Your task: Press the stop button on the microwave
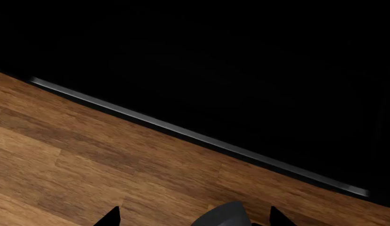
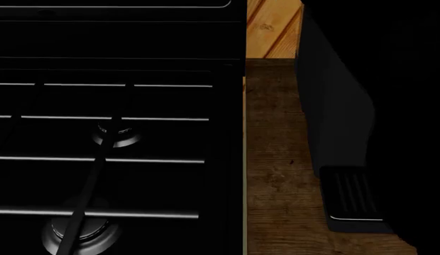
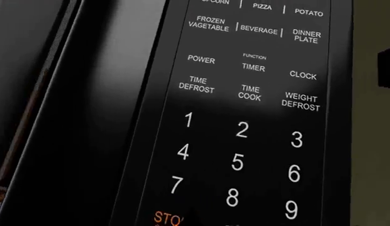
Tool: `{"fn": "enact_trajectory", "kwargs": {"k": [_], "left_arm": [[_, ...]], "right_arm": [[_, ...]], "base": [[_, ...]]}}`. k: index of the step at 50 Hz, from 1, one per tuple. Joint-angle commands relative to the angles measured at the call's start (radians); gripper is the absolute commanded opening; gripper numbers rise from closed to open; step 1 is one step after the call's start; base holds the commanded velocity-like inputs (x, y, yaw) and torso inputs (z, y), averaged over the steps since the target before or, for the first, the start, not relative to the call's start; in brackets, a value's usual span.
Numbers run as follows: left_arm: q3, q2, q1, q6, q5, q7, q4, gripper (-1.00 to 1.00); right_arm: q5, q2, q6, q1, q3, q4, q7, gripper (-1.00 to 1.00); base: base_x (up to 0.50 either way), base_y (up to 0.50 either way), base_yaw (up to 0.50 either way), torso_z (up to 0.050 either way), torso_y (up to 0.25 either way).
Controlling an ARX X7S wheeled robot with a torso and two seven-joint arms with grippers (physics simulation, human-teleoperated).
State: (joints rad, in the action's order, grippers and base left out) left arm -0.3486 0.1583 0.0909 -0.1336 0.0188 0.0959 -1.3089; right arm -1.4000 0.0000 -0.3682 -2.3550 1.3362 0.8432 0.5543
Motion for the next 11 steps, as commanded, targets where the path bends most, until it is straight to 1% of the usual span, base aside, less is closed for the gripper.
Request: {"fn": "enact_trajectory", "kwargs": {"k": [1,3,7,11], "left_arm": [[0.0,0.0,0.0,0.0,0.0,0.0,0.0,1.0],[0.0,0.0,0.0,0.0,0.0,0.0,0.0,1.0],[0.0,0.0,0.0,0.0,0.0,0.0,0.0,1.0],[0.0,0.0,0.0,0.0,0.0,0.0,0.0,1.0]], "right_arm": [[0.186,0.001,-0.066,0.001,-0.127,0.087,-0.006,-1.0],[0.196,0.001,-0.062,0.002,-0.124,0.09,-0.008,-1.0],[0.127,0.001,-0.021,0.046,-0.053,0.083,-0.001,-1.0],[0.051,0.001,-0.003,0.012,0.002,0.076,0.007,-1.0]], "base": [[0.0,0.0,0.0,0.0,0.0],[0.0,0.0,0.0,0.0,0.0],[0.0,0.0,0.0,0.0,0.0],[0.01,0.0,0.0,0.003,0.0]]}}
